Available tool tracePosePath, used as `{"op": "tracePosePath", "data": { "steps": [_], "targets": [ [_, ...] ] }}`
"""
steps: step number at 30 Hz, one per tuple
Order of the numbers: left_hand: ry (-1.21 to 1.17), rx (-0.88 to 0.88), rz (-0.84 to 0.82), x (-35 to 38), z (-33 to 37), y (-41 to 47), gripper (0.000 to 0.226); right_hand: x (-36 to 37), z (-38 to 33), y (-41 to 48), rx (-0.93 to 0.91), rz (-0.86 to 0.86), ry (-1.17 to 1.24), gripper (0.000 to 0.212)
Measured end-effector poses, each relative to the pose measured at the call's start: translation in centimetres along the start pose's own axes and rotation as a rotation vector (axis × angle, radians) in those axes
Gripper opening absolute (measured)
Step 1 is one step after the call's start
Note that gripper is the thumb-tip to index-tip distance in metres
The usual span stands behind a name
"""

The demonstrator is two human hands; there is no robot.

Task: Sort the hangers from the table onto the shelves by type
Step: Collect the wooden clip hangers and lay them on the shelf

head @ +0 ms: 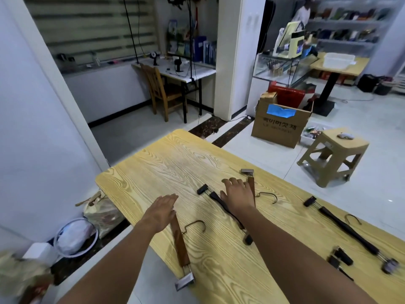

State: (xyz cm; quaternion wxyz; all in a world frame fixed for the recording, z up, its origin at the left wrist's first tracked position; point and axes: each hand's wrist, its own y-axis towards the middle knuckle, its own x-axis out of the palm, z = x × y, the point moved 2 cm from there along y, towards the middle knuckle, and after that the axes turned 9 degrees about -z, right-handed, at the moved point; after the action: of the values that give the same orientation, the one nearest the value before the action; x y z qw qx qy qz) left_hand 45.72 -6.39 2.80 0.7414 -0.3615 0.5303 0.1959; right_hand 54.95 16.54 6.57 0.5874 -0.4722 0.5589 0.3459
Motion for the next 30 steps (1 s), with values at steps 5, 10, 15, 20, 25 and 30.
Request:
{"op": "tracePosePath", "data": {
  "steps": [5, 10, 15, 20, 25, 30],
  "targets": [
    [0.012, -0.011, -0.035, 2.4, -0.3, 2.8, 0.056, 2.0, 0.8, 2.2, -0.024, -0.003, 0.015, 0.046],
    [0.099, 0.040, -0.112, 5.8, -1.8, 4.7, 0.055, 4.6, 1.4, 3.9, -0.049, 0.000, 0.012, 0.043],
    [0.155, 0.089, -0.251, 8.3, -2.8, 5.7, 0.060, 7.6, 1.5, 4.7, -0.068, -0.035, 0.049, 0.043],
    [0.278, 0.169, -0.322, 9.4, -3.1, 6.3, 0.067, 10.6, 1.7, 4.6, -0.083, -0.079, 0.046, 0.043],
    [0.358, 0.228, -0.267, 9.7, -2.7, 7.2, 0.058, 12.3, 2.2, 4.4, -0.069, -0.086, 0.042, 0.038],
    [0.536, 0.330, -0.163, 9.1, -2.1, 7.3, 0.058, 13.2, 3.6, 4.0, -0.036, -0.098, 0.048, 0.037]
  ]
}}
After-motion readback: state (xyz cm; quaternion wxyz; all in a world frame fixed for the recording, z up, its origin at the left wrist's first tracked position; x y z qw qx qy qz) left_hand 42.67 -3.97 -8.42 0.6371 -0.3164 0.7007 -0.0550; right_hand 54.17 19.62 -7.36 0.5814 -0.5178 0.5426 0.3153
